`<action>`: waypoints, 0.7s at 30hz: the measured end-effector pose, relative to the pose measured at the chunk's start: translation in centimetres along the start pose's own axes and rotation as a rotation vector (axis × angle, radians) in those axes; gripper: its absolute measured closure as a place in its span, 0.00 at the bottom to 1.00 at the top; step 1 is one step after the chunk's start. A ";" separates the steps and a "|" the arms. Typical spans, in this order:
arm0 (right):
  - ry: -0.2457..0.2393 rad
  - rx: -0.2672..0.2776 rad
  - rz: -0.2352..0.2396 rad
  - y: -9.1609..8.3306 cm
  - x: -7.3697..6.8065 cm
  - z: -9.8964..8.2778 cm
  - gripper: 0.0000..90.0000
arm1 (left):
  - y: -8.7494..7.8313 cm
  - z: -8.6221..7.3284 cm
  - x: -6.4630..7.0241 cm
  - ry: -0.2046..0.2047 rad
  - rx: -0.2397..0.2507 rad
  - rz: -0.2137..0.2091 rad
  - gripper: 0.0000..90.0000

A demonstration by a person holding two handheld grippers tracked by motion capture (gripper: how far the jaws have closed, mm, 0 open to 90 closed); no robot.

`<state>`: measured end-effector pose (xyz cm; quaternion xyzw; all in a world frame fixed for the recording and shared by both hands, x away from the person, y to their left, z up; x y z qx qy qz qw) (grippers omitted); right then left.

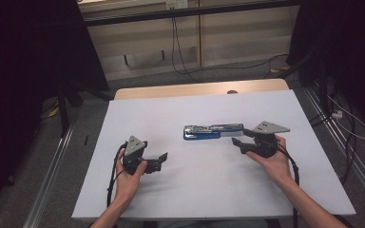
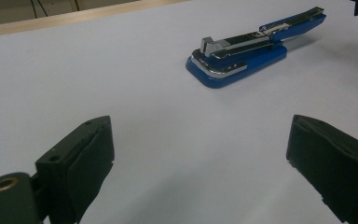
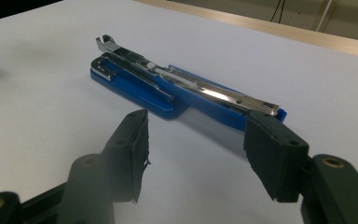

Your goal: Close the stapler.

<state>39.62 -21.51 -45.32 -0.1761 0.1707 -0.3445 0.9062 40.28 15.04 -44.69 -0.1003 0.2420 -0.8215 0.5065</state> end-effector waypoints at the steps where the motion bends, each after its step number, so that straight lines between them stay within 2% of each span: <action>1: 0.000 -0.002 -0.003 0.0 0.0 0.0 0.48 | 0.3 0.2 0.0 0.004 0.004 0.008 0.09; 5: 0.010 -0.010 -0.008 0.0 0.2 -0.2 0.53 | 1.1 1.2 0.1 0.004 0.006 0.019 0.09; 8: 0.018 -0.043 0.004 0.2 0.4 -0.5 0.58 | 1.6 1.6 0.5 0.019 0.029 -0.021 0.06; 10: 0.020 -0.051 0.012 0.3 0.5 -0.6 0.63 | 2.0 1.8 0.9 0.031 0.034 -0.029 0.06; 11: 0.021 -0.050 0.010 0.4 0.5 -0.6 0.65 | 2.2 1.9 1.0 0.046 0.027 -0.026 0.06; 14: 0.023 -0.047 0.013 0.4 0.6 -0.6 0.71 | 2.6 2.3 1.4 0.050 0.027 -0.033 0.06; 16: 0.029 -0.046 0.011 0.4 0.6 -0.6 0.74 | 3.0 2.7 1.7 0.074 0.036 -0.022 0.07; 21: 0.027 -0.041 0.016 0.3 1.0 -0.5 0.87 | 3.8 3.3 2.7 0.093 0.039 -0.039 0.06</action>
Point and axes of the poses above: each handheld gripper's, and its own axes: y roughly forward along the jaws, z roughly out of its top, x roughly to its right, the point moved 4 cm from there along y, roughly forward along the jaws, and after that the axes turned 15 degrees about z, right-handed, at the moved point
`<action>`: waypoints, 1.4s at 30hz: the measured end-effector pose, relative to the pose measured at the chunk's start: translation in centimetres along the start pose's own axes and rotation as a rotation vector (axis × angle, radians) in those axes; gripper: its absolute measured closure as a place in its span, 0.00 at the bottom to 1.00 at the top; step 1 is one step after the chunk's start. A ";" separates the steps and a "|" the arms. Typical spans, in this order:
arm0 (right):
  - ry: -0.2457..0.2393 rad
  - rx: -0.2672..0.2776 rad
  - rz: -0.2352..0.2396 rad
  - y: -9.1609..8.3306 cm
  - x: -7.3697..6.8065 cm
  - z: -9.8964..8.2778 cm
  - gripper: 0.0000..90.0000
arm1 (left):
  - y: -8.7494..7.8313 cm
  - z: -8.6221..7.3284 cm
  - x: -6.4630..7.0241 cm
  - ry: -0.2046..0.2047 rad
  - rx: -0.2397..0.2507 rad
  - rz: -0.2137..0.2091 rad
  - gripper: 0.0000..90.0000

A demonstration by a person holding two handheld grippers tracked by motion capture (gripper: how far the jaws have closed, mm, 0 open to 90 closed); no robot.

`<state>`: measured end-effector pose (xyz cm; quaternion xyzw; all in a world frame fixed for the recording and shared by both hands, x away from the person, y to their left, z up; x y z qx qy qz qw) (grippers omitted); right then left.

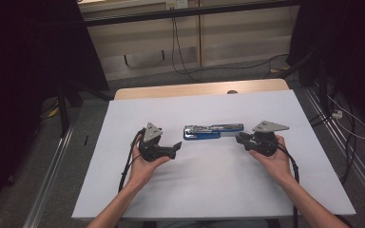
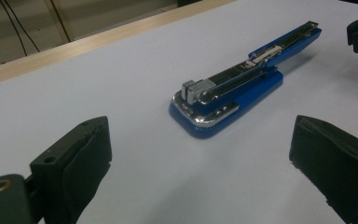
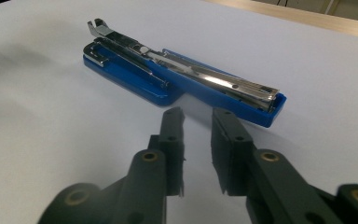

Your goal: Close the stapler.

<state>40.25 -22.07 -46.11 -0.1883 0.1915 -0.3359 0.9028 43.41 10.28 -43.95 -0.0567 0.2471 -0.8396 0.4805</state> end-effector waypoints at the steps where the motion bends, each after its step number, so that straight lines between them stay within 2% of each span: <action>1: -0.002 0.001 0.002 0.0 0.1 0.0 0.90 | 0.1 0.2 0.1 -0.002 0.004 0.001 0.06; 4: -0.005 0.006 0.012 -0.1 0.1 0.1 1.00 | 0.5 0.7 0.4 -0.006 0.012 -0.005 0.07; 9: -0.011 -0.001 0.016 0.1 0.0 0.1 1.00 | 1.4 1.8 0.6 -0.017 0.028 -0.005 0.07; 11: -0.017 -0.005 0.017 0.1 0.0 0.0 1.00 | 1.7 1.8 0.8 0.011 0.028 0.000 0.08; 15: -0.022 -0.010 0.015 0.2 0.0 0.0 1.00 | 2.1 2.0 1.0 -0.010 0.026 -0.012 0.13; 17: -0.020 -0.010 0.010 0.2 0.1 0.0 1.00 | 2.4 2.5 1.1 -0.012 0.048 0.001 0.14; 18: -0.019 -0.009 0.008 0.2 0.1 0.0 1.00 | 2.6 2.7 1.0 -0.010 0.055 0.016 0.17; 19: -0.019 -0.009 0.007 0.2 0.2 0.0 1.00 | 2.8 2.9 1.1 -0.023 0.052 0.009 0.19; 22: -0.022 -0.010 0.005 0.3 0.2 0.0 1.00 | 3.4 3.5 1.2 -0.017 0.042 0.008 0.23; 25: -0.025 -0.014 0.002 0.4 0.3 -0.1 1.00 | 3.7 3.8 1.3 -0.028 0.046 -0.003 0.29; 27: -0.026 -0.013 0.002 0.4 0.4 -0.1 1.00 | 3.8 3.7 1.4 -0.013 0.044 0.004 0.31; 28: -0.024 -0.014 0.000 0.4 0.4 -0.1 1.00 | 3.8 3.6 1.5 -0.010 0.041 -0.006 0.33; 30: -0.025 -0.020 -0.003 0.4 0.4 -0.2 1.00 | 4.0 3.3 1.6 -0.002 0.035 -0.030 0.41; 32: -0.017 -0.024 -0.003 0.5 0.3 -0.3 1.00 | 4.1 3.0 1.6 0.013 0.017 -0.026 0.47; 33: -0.018 -0.023 -0.003 0.5 0.3 -0.3 1.00 | 4.0 2.9 1.6 0.011 0.013 -0.040 0.50; 36: -0.029 -0.026 -0.006 0.6 0.4 -0.3 1.00 | 4.2 2.4 1.8 0.033 -0.002 -0.045 0.59; 42: -0.056 -0.036 -0.014 0.7 0.4 -0.4 1.00 | 4.8 2.0 2.4 0.040 -0.024 -0.052 0.72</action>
Point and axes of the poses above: each handheld gripper's, and its own axes: y roughly forward along the jaws, z roughly out of its top, x roughly to its right, the point moved 4 cm from there along y, roughly forward along the jaws, and after that the axes turned 15 degrees about z, right-handed, at the moved point
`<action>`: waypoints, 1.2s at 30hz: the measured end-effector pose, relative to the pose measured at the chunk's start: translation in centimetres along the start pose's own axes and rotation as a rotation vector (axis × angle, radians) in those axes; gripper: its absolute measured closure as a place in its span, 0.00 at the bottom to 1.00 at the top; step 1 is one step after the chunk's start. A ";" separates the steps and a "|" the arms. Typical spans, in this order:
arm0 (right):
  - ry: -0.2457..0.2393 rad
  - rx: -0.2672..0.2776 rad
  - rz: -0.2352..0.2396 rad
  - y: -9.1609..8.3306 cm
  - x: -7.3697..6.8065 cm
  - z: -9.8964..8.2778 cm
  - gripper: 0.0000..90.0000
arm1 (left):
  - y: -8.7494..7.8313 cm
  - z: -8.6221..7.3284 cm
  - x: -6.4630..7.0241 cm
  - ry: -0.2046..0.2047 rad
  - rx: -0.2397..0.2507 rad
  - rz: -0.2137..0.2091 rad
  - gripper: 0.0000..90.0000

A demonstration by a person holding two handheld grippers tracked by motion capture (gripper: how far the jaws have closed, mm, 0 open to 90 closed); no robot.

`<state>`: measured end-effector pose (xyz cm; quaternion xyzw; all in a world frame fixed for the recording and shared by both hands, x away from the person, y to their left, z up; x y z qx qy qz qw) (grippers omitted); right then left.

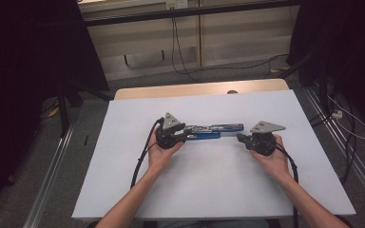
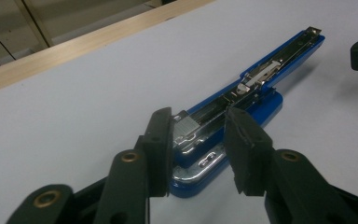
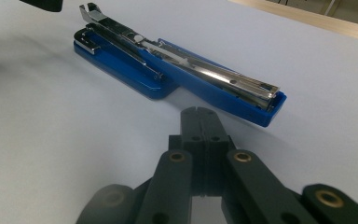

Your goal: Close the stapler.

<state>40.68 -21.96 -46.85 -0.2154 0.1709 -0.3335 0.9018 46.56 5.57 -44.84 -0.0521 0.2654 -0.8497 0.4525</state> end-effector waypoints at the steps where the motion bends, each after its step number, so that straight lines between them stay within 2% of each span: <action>1: -0.001 0.001 0.001 -0.1 0.0 0.0 1.00 | 0.0 0.0 0.2 -0.002 0.001 -0.011 0.75; 4: 0.001 0.001 0.001 -0.1 0.0 0.0 1.00 | 0.2 -0.1 0.4 -0.006 -0.006 -0.027 0.84; 6: 0.006 0.002 0.001 -0.1 0.0 -0.1 1.00 | 0.3 -0.3 0.4 -0.011 -0.018 -0.034 0.86; 9: 0.012 0.009 0.000 -0.1 0.0 0.0 1.00 | 0.3 -0.4 0.3 -0.004 -0.028 -0.033 0.91; 12: 0.013 0.004 -0.005 -0.2 0.1 0.0 1.00 | 0.2 -0.3 0.1 -0.013 -0.021 -0.032 1.00; 15: 0.016 -0.007 -0.014 -0.1 0.2 -0.1 1.00 | 0.2 -0.3 -0.2 -0.010 -0.023 -0.030 1.00; 22: 0.068 -0.029 -0.021 -0.2 0.7 -0.3 1.00 | 0.8 -0.9 -0.6 -0.009 -0.057 -0.027 1.00; 28: 0.069 -0.046 -0.033 -0.2 1.3 -0.4 1.00 | 1.2 -1.5 -0.8 0.003 -0.099 -0.028 1.00; 31: 0.070 -0.053 -0.035 -0.3 1.7 -0.4 1.00 | 1.4 -1.6 -0.8 0.009 -0.098 -0.016 1.00; 36: 0.073 -0.061 -0.033 0.0 1.9 -0.2 1.00 | 1.7 -1.7 -0.5 0.017 -0.104 -0.021 1.00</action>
Point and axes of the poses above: each handheld gripper's, and its own axes: y roughly forward along the jaws, z roughly out of its top, x roughly to its right, the point moved 4 cm from there along y, roughly forward along the jaws, and after that the axes turned 15 degrees about z, right-handed, at the moved point
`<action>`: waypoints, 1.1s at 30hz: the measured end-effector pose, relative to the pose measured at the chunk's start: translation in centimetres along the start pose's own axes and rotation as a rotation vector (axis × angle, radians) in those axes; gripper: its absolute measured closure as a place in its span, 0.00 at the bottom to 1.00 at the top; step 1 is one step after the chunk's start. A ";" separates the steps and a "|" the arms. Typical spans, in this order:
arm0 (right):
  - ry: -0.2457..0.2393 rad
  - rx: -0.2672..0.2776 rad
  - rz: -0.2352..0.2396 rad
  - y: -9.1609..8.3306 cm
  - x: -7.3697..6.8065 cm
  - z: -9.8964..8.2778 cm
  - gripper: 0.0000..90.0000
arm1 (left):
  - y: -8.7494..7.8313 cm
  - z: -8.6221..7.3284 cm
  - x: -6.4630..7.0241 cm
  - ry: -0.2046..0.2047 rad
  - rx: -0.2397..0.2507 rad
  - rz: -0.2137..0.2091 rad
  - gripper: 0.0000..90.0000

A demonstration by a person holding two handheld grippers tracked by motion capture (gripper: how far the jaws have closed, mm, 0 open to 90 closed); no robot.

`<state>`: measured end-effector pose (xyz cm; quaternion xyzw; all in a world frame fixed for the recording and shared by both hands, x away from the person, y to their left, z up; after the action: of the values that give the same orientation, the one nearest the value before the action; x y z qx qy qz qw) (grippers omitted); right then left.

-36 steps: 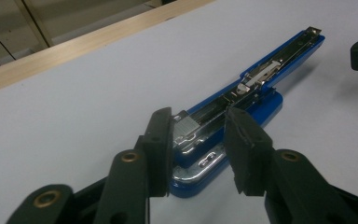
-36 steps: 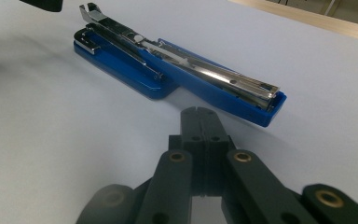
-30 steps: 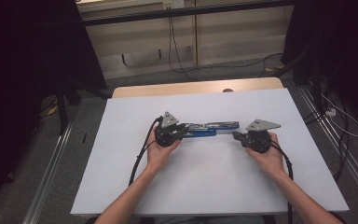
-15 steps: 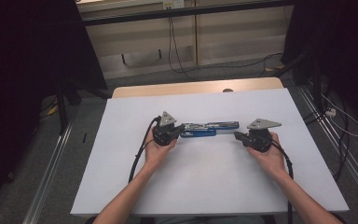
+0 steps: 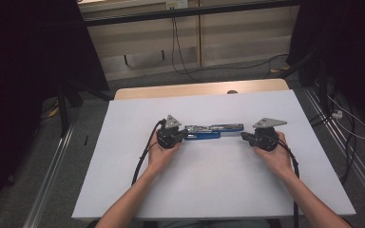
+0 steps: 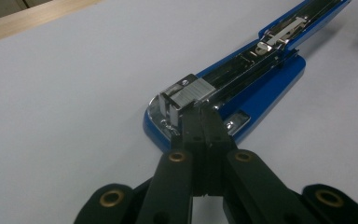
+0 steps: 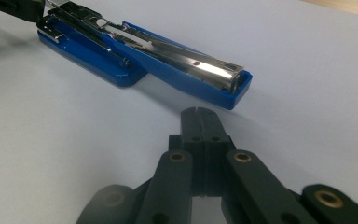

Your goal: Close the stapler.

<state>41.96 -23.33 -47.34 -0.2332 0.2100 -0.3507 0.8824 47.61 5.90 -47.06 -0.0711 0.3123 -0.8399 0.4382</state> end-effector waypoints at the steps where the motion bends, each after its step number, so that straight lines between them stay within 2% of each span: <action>1: -0.004 -0.003 0.002 0.1 -0.1 0.0 1.00 | 0.0 0.0 0.0 0.002 0.003 0.009 1.00; 16: -0.024 -0.038 0.020 1.1 -0.2 0.4 1.00 | 0.2 0.1 0.3 0.009 0.006 -0.008 1.00; 18: -0.025 -0.065 0.016 1.3 -0.1 0.5 1.00 | 0.3 0.1 0.3 0.017 0.010 -0.011 1.00; 22: -0.036 -0.100 0.037 1.6 -0.1 0.9 1.00 | 0.2 0.2 0.4 0.033 0.010 -0.003 1.00; 23: -0.027 -0.097 0.041 1.7 0.0 1.0 1.00 | 0.2 0.2 0.4 0.040 0.010 -0.001 1.00; 26: -0.008 -0.115 0.038 2.2 0.3 0.6 1.00 | 0.3 0.3 0.4 0.027 0.008 -0.012 1.00; 29: -0.009 -0.115 0.035 2.4 0.4 0.6 1.00 | 0.3 0.3 0.4 0.027 0.006 -0.007 1.00; 32: -0.007 -0.113 0.031 2.5 0.5 0.6 1.00 | 0.3 0.3 0.5 0.009 0.003 -0.015 1.00; 33: -0.002 -0.109 0.031 2.5 0.5 0.6 1.00 | 0.3 0.3 0.4 0.018 0.004 -0.008 1.00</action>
<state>43.90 -21.93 -48.33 -0.2782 0.2313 -0.3248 0.8738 47.68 5.32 -47.09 -0.0638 0.3140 -0.8429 0.4322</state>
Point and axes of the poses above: each handheld gripper's, and its own axes: y roughly forward along the jaws, z roughly out of its top, x roughly to its right, the point moved 4 cm from there along y, roughly forward along the jaws, and after that the axes turned 15 degrees about z, right-handed, at the moved point
